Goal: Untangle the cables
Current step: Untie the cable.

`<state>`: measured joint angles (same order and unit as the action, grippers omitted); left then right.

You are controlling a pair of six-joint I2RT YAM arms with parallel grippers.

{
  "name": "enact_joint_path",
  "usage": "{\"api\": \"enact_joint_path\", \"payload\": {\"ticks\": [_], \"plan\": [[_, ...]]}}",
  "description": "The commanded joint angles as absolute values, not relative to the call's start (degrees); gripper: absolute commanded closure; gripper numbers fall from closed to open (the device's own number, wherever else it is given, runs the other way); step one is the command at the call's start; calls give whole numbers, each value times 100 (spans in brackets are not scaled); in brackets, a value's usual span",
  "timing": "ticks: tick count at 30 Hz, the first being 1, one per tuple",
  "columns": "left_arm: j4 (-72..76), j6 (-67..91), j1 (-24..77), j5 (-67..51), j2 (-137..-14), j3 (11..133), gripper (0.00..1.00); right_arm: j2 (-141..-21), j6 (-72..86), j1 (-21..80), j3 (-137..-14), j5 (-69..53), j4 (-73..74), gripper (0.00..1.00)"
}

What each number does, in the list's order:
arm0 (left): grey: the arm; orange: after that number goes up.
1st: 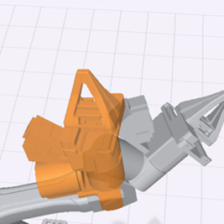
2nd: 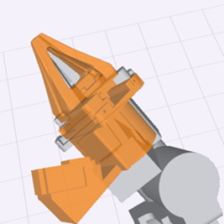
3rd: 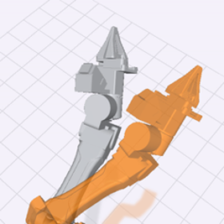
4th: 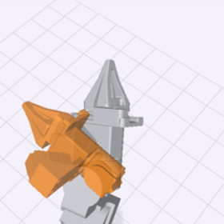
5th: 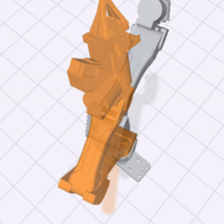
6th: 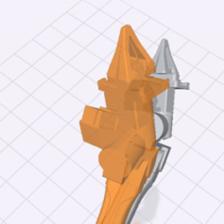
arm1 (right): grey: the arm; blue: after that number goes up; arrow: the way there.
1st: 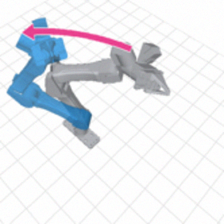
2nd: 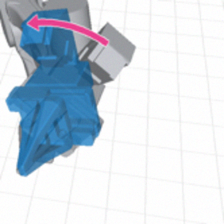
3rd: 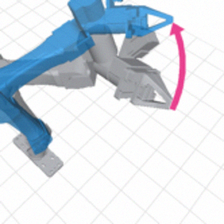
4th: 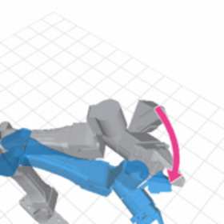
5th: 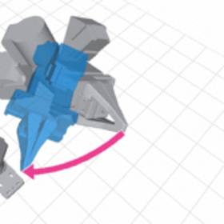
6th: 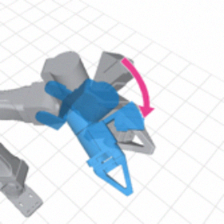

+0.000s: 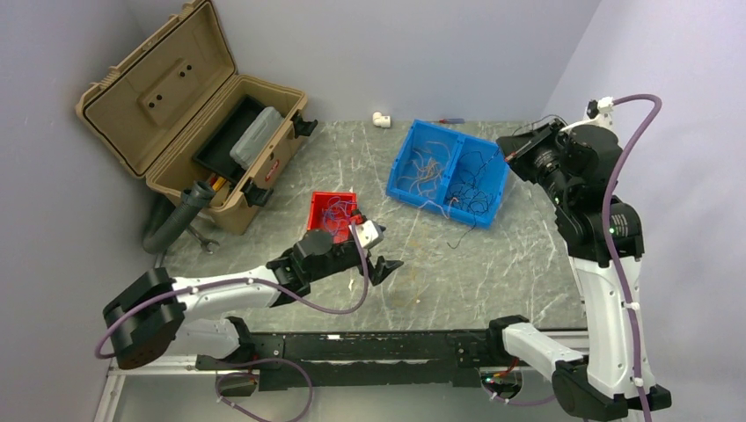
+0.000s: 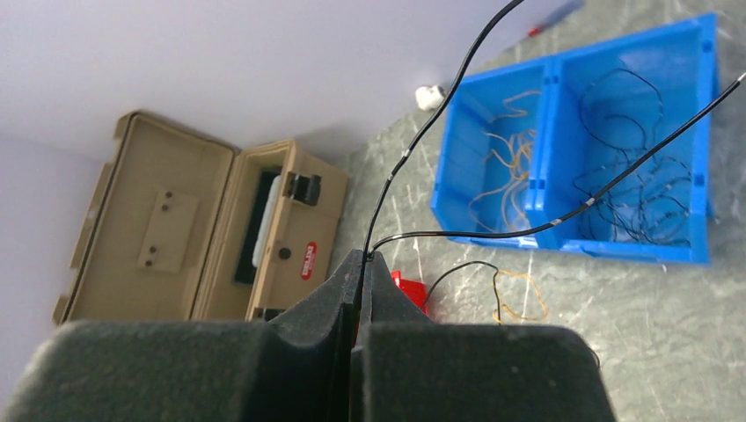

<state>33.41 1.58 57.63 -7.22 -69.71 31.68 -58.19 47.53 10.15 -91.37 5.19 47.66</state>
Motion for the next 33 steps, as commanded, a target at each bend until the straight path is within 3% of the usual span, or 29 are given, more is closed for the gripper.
{"api": "enact_joint_path", "payload": {"ticks": [1,13,16,33], "plan": [[4261,-818,5800,-1261,-7347,3478,2,-5798,3908,1002,-9564,-364,4421,100],[4996,-1181,5792,-1942,-8494,3909,3,-6094,3493,1005,-10253,-1120,4705,100],[5112,-1017,5795,-1934,-8851,4115,10,-6133,3486,998,-10385,-1281,4686,100],[4889,-1301,5746,-1076,-10229,5707,14,-6214,3647,1004,-10417,-2098,4403,100]]}}
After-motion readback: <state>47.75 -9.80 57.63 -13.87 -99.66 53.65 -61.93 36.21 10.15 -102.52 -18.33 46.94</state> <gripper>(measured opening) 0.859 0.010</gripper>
